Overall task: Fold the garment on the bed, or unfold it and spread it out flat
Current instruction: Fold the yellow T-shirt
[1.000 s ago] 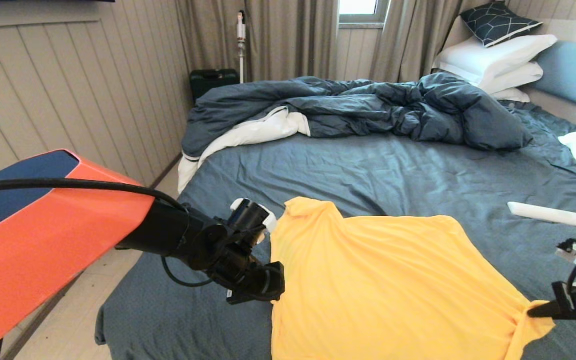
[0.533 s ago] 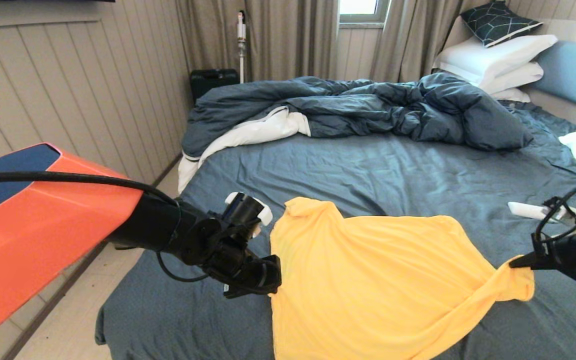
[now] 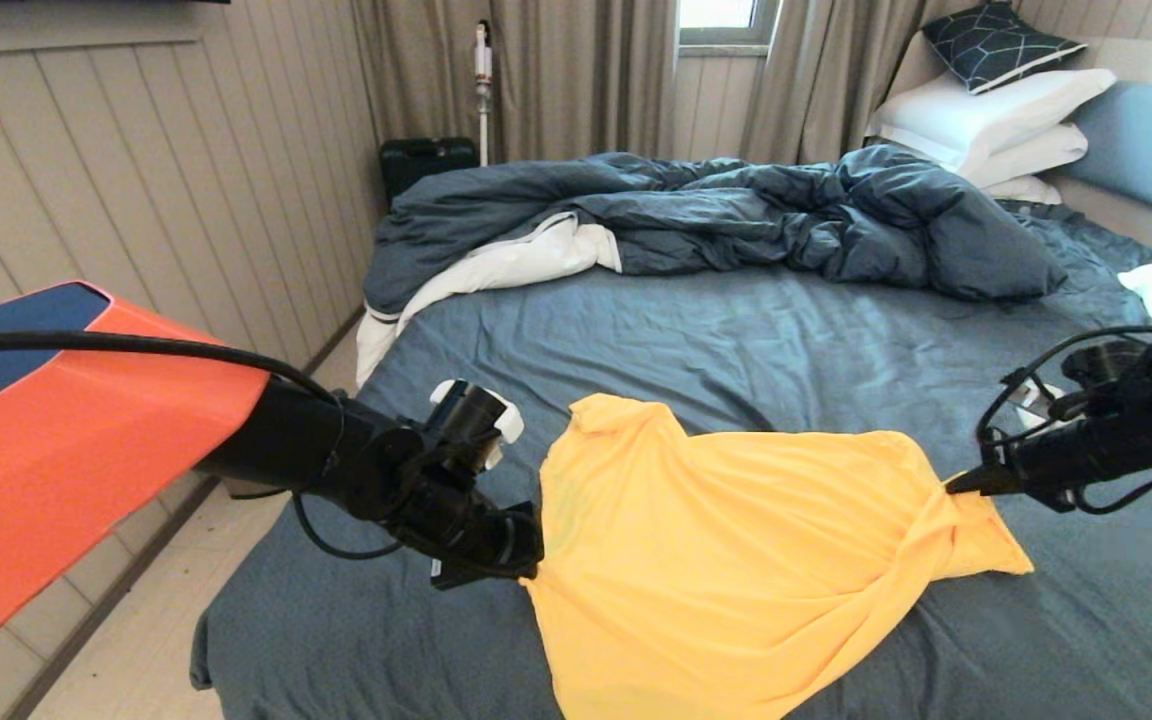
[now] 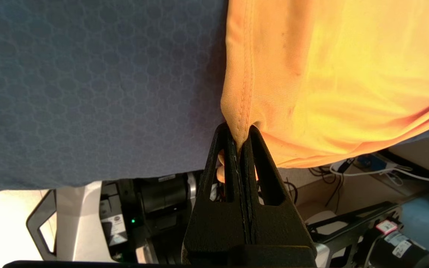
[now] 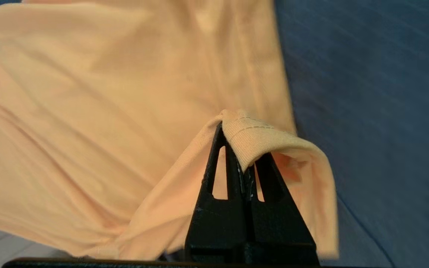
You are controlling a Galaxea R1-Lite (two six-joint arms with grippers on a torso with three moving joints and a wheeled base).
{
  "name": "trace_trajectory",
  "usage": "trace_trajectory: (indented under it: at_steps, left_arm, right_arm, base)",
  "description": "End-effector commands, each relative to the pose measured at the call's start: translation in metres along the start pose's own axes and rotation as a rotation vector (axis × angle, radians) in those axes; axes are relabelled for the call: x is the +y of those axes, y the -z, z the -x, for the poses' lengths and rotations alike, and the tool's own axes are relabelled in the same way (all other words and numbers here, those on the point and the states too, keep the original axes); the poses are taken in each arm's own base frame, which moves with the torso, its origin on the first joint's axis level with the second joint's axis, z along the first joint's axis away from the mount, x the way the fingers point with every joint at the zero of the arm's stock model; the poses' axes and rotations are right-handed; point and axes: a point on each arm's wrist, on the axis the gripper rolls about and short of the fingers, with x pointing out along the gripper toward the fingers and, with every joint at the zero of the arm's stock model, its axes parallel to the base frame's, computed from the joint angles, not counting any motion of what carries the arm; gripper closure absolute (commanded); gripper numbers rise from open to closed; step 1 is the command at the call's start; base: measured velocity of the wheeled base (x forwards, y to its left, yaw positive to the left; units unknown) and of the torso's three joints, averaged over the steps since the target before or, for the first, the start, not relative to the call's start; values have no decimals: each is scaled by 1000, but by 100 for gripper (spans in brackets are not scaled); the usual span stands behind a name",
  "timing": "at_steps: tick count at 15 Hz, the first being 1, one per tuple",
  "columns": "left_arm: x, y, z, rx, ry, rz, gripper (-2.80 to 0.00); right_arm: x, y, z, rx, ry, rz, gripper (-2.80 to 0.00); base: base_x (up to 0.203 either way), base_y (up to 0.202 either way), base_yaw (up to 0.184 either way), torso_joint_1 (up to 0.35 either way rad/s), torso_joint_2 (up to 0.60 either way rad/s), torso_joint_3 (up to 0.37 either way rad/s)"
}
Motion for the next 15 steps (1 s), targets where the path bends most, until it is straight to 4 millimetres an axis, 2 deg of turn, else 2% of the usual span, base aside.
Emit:
trace_trajectory:
  at_steps: [1,4,5,10,13,15]
  left_arm:
    - [1,0,0,2,0,5,0]
    - [1,1,0,3,-1,5,0]
    - [1,0,-1,3,-1,5,0]
    - [1,0,-1,3,1,3,0]
    - [0,0,1,0,3,2,0]
    - [-1,0,2,-2,6,0,0]
  right_arm:
    - [0,-1,-21,35,-7,5,0]
    - [12,-12,-35,29,5,17,0]
    - [12,-12,-35,33,13,18,-280]
    - [13,-12,-24,17,19,20,-280]
    - [18,-3,8,14,23,9,-280]
    - [18,6,38,-14,34,20,-280]
  base:
    - [0,0,0,0,0,0]
    - [0,0,0,0,0,0]
    - [0,0,0,0,0,0]
    - [0,0,0,0,0,0]
    - [0,0,0,0,0,0]
    - [0,0,0,0,0,0]
